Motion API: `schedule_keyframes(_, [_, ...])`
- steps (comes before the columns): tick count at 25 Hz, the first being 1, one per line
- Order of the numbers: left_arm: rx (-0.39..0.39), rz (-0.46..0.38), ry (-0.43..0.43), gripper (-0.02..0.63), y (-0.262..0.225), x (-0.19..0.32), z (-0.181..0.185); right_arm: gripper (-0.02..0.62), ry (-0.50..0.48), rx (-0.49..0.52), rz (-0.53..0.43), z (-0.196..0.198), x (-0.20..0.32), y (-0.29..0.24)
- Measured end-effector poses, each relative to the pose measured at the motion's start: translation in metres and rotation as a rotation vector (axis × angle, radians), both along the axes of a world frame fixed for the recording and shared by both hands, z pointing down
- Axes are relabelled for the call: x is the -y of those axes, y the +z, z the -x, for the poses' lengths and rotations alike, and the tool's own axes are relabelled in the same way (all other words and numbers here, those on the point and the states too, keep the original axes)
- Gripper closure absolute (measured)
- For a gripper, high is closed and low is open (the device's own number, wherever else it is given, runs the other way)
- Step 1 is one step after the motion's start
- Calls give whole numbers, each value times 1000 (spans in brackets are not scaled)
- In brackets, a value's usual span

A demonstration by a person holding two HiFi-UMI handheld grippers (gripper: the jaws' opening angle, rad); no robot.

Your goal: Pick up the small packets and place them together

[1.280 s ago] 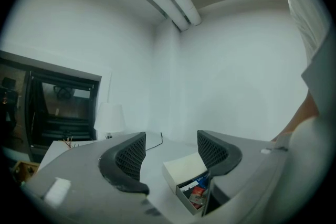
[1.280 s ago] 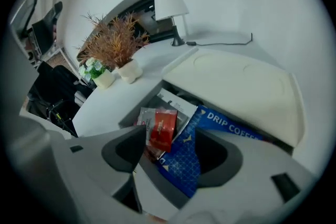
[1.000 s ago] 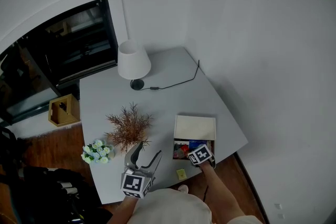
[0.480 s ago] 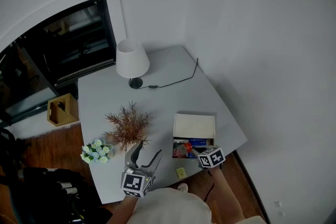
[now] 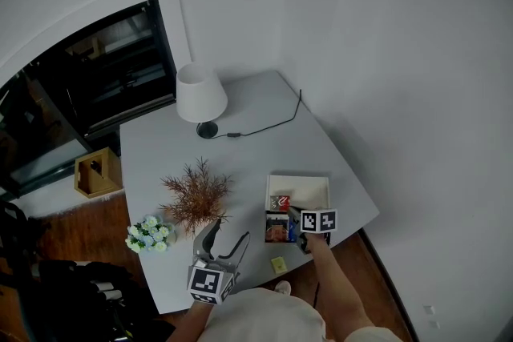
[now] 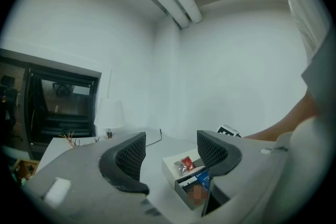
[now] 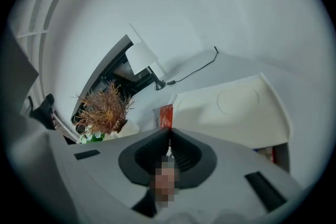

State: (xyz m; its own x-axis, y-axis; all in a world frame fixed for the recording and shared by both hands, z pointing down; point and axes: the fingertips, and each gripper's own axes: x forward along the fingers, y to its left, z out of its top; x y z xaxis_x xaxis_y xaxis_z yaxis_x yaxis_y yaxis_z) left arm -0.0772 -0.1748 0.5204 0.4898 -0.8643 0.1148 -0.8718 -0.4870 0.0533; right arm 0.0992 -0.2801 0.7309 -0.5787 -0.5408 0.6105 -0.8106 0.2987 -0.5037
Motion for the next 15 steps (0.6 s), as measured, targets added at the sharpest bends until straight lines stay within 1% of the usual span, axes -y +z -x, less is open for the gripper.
schedule_keyframes(4, [0,3,-5,307,0,-1,2,583,82,-31,76,-8,15,19])
schedule_keyframes(7, [0,3,-16,307,-1,-1,6,583,103,-45,107,-11,20,27])
schedule_keyframes(9, [-5,-2,-22,307,-4,0,8,578,111,-78,111,-11,23,30])
schedule_keyframes(11, [-10,-6,-16,307,-8,0,7,549,102,-156,117,-14,21,35])
schedule_keyframes(12, [-11,-9,-13,307,-10,0,6,548,88,-191,115,-15,20,37])
schedule_keyframes(13, [-9,-11,-11,307,-9,0,6,545,76,-213,108,-15,19,38])
schedule_keyframes(15, [10,-13,-3,307,-8,0,5,543,79,-224,67,-15,22,33])
